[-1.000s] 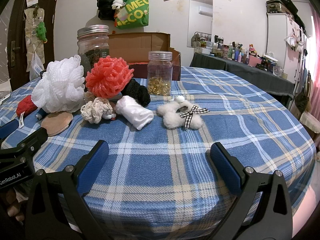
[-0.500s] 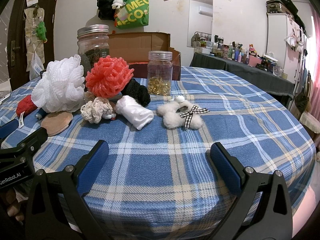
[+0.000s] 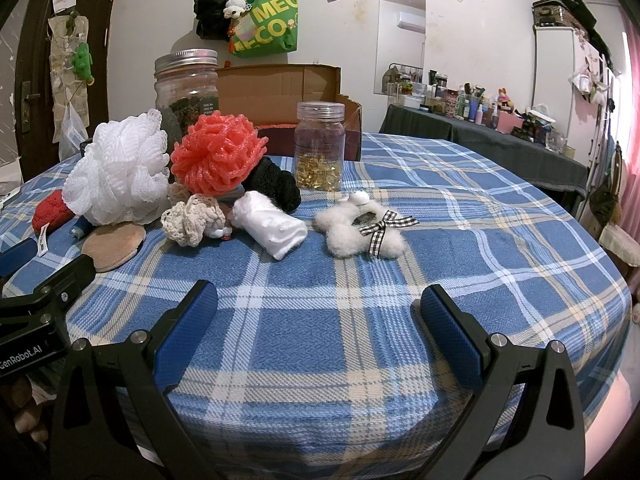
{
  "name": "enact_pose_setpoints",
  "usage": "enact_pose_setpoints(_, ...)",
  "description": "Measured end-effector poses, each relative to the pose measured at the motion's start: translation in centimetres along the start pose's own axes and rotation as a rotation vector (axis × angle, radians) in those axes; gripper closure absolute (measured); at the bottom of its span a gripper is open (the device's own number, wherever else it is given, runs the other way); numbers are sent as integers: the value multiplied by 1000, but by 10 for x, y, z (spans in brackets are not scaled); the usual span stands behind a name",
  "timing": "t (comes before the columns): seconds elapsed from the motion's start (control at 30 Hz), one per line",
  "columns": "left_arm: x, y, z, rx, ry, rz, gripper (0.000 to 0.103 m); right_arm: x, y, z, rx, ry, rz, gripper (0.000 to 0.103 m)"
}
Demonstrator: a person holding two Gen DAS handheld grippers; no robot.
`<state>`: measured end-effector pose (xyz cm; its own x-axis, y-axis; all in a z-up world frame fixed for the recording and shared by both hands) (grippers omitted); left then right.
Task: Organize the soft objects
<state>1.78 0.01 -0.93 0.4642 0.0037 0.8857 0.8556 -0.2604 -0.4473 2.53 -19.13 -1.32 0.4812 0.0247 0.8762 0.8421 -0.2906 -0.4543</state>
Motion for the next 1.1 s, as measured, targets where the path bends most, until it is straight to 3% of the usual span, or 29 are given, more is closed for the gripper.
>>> enact_pose_setpoints(1.1,1,0,0,-5,1,8,0,-2,1,0,3,-2,10,0)
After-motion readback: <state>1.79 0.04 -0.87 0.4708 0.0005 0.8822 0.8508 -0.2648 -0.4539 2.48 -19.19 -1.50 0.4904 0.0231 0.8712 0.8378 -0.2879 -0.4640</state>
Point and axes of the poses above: each gripper's, at about its wrist camera, not at the fingertips, and y roughly the way its jaws point, z to its left, x to its top, the point moved 2 cm from there along y, roughly the way its jaws point, and after that the axes turned 15 degrees about -x, right-handed, at the moved point
